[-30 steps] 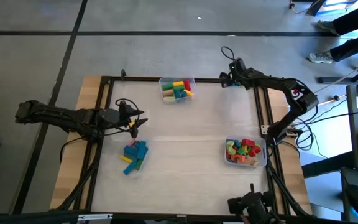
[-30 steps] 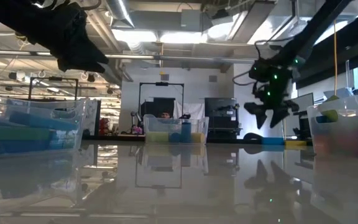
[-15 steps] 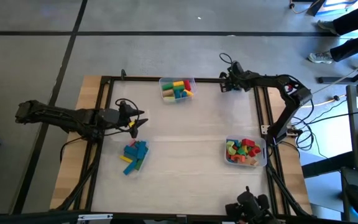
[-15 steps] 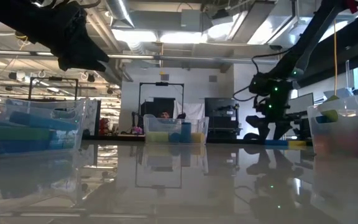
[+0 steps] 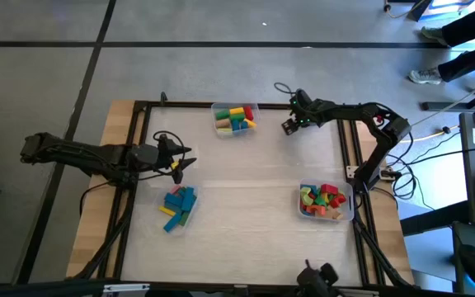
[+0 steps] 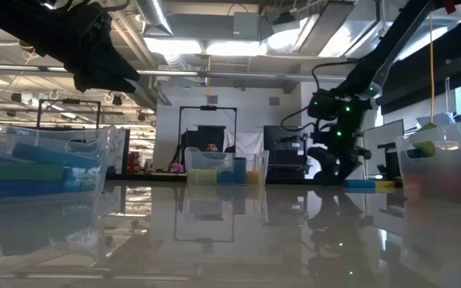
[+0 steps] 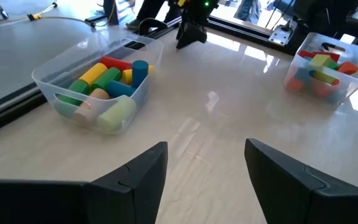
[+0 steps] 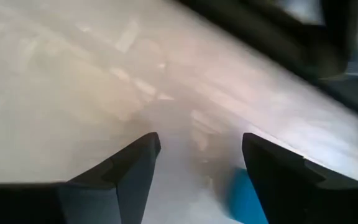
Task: Sort blocks by size
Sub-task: Put the blue rectangular block into the bottom left transparent bin
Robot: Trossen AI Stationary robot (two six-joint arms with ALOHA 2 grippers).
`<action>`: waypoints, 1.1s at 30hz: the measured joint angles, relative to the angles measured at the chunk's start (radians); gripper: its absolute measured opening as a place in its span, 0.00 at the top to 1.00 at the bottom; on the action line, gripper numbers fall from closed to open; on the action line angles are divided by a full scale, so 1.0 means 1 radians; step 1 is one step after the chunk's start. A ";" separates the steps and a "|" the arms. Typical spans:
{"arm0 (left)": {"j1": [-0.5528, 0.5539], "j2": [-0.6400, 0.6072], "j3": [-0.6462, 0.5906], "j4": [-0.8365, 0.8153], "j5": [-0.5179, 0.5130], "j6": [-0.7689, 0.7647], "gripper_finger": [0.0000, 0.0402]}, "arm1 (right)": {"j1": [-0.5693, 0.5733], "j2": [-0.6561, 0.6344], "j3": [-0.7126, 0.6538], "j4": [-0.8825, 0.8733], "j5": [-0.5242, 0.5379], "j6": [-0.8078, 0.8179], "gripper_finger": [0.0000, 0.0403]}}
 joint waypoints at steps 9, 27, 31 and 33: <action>0.000 0.000 0.000 0.001 0.000 0.014 0.48 | 0.124 0.004 0.103 -0.126 -0.163 0.051 0.40; 0.000 0.000 0.000 0.001 0.000 0.009 0.48 | -0.079 0.001 0.137 -0.469 0.308 0.110 0.40; 0.000 0.000 0.000 0.002 0.000 0.009 0.48 | -0.070 -0.004 0.103 -0.419 0.267 0.081 0.40; 0.000 0.000 0.000 0.010 0.000 0.003 0.48 | -0.050 -0.004 0.103 -0.410 0.245 0.068 0.40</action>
